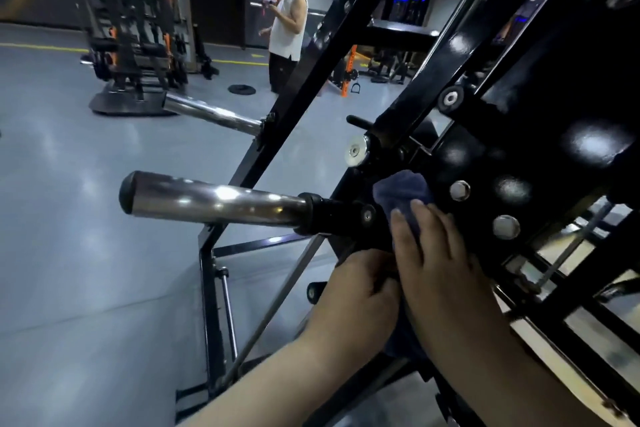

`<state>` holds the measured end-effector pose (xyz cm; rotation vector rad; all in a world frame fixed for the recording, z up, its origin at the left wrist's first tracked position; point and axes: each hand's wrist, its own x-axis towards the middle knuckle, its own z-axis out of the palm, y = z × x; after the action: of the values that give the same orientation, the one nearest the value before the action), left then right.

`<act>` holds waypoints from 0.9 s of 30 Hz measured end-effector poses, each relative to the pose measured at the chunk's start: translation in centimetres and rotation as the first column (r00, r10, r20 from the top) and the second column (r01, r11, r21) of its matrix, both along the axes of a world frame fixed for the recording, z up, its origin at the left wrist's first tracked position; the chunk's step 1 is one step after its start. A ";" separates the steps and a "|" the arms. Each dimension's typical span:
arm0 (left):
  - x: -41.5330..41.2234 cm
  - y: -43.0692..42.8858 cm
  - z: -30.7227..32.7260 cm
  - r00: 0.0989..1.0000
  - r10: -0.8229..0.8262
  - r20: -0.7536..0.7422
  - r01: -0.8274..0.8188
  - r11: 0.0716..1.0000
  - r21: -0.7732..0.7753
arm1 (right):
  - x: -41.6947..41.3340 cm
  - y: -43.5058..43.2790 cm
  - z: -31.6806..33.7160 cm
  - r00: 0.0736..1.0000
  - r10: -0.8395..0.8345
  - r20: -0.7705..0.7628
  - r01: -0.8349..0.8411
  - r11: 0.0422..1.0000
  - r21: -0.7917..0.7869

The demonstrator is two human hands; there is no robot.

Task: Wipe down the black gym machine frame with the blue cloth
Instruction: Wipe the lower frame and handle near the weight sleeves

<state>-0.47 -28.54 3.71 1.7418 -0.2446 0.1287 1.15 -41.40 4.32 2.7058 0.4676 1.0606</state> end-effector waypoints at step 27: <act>-4.6 1.5 -9.0 0.895 0.067 -0.441 -0.217 0.929 -0.300 | -2.1 1.8 -9.4 0.858 0.407 -0.313 -0.317 0.899 0.301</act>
<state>-5.09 -27.04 -5.26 1.3940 0.2206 -0.0996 -0.99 -39.57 -5.05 3.1321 1.0161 0.7092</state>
